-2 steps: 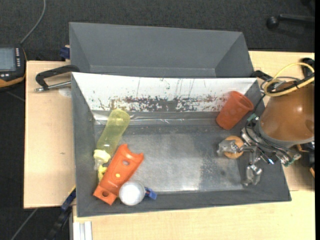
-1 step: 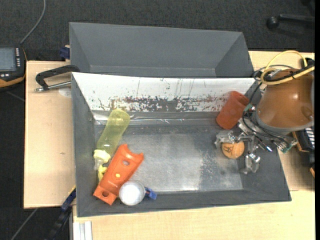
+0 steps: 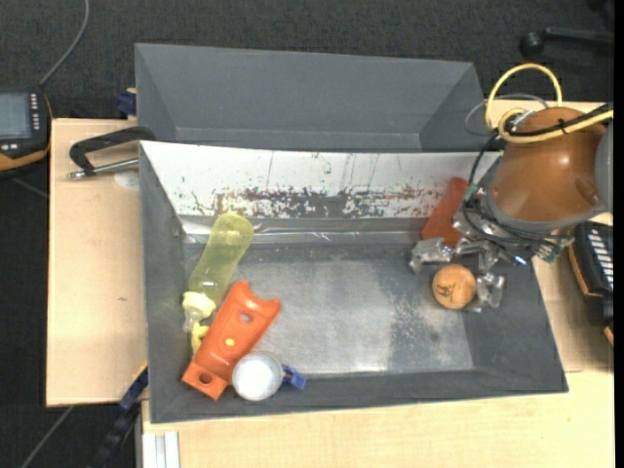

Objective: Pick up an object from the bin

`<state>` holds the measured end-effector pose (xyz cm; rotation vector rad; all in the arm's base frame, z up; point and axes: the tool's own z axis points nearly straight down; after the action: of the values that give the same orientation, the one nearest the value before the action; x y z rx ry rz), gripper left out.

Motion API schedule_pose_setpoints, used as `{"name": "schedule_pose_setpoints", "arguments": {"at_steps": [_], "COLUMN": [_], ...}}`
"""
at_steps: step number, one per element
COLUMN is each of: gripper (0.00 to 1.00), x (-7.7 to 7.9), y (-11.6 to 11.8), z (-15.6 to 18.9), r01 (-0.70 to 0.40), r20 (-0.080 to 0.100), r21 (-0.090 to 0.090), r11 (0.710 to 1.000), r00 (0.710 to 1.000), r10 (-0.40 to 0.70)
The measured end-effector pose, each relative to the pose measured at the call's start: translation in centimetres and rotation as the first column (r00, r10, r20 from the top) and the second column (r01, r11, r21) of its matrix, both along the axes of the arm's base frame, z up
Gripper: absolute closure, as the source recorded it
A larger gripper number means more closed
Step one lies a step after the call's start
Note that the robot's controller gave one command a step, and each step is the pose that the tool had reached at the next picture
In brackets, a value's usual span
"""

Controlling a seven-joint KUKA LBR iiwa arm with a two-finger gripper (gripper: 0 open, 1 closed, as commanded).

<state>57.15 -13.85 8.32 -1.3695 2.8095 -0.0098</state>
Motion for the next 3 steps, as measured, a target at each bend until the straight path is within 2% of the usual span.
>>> {"name": "schedule_pose_setpoints", "arguments": {"at_steps": [1, 2, 3], "gripper": [1.00, 1.00, 1.00], "x": [0.4, 0.4, -0.3], "y": [-0.7, -0.7, -1.0], "z": [-0.7, -0.7, 4.0], "r01": [-0.074, -0.073, -0.062], "r20": [0.003, 0.003, -0.003], "r21": [0.005, 0.005, 0.005], "r11": [0.997, 0.997, 0.998], "r00": [0.997, 0.997, 0.998], "r10": [0.074, 0.073, 0.062]}}
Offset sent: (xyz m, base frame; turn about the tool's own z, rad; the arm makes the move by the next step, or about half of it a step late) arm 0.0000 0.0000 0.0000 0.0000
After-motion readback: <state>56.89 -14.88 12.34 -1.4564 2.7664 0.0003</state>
